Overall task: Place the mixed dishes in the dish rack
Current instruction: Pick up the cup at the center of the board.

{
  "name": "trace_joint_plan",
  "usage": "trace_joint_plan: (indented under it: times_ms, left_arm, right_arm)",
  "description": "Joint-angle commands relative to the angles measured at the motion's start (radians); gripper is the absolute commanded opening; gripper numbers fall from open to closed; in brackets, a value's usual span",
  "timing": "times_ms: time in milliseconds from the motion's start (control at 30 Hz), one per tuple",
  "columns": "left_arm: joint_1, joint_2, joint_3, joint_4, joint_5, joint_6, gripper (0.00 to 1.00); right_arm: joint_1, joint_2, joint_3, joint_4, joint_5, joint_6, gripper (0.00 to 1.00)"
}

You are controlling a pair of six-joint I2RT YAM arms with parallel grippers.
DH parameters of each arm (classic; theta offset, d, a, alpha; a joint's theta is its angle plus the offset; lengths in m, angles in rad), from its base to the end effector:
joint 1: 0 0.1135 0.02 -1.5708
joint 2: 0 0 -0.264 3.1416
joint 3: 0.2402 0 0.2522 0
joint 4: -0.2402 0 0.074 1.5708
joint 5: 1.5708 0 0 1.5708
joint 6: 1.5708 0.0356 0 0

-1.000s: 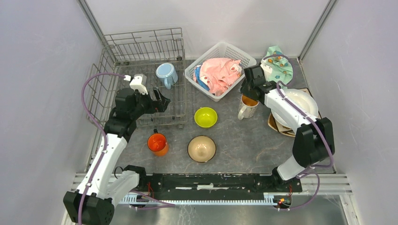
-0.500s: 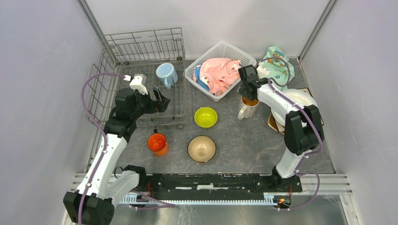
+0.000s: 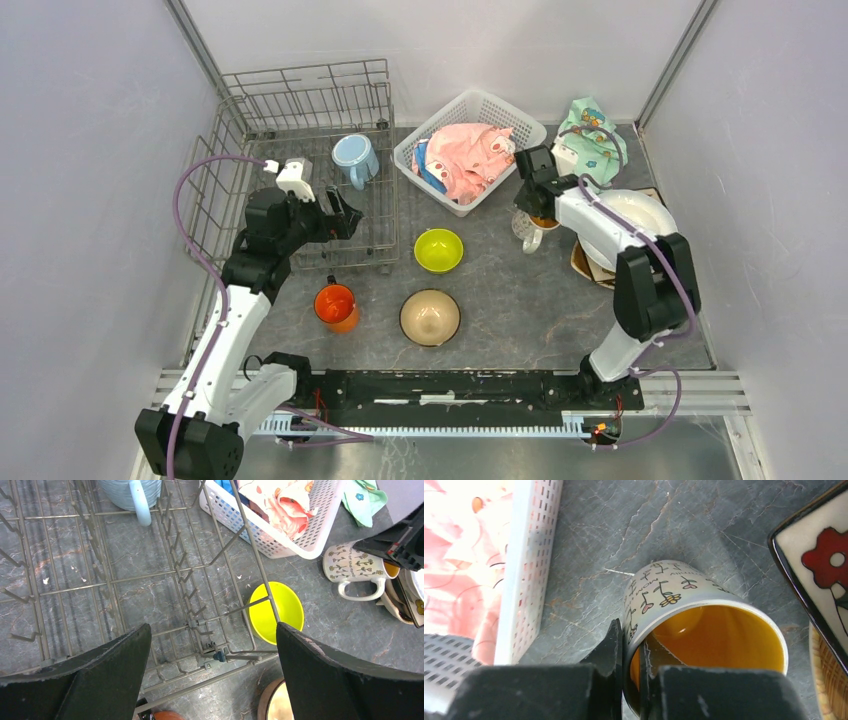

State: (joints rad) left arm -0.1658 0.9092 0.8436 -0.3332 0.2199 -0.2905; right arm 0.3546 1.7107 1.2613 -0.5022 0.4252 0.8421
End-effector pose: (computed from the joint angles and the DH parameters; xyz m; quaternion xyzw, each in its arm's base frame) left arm 0.2023 -0.0417 0.3234 0.0090 0.8303 -0.2134 0.5148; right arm 0.3477 0.1131 0.2359 0.2871 0.8880 0.0017 0.3593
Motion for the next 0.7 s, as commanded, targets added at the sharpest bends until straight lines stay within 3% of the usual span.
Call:
trace_joint_plan:
  times_ms: [0, 200, 433, 667]
  left_arm:
    - [-0.001, -0.013, -0.006, 0.059, 0.018, 0.0, 0.99]
    - [-0.001, -0.023, -0.003, 0.064, 0.049, -0.026, 0.98]
    - [-0.001, -0.066, -0.008, 0.136, 0.251, -0.138, 0.98]
    - [-0.003, -0.096, -0.046, 0.296, 0.436, -0.319, 1.0]
  right_arm:
    - [-0.002, -0.164, -0.075, 0.181, -0.057, -0.047, 0.0]
    - [-0.002, -0.363, -0.217, 0.332, -0.212, -0.07, 0.0]
    - [-0.002, -0.603, -0.378, 0.52, -0.361, -0.001, 0.0]
    - [0.001, -0.752, -0.64, 1.024, -0.63, 0.136, 0.0]
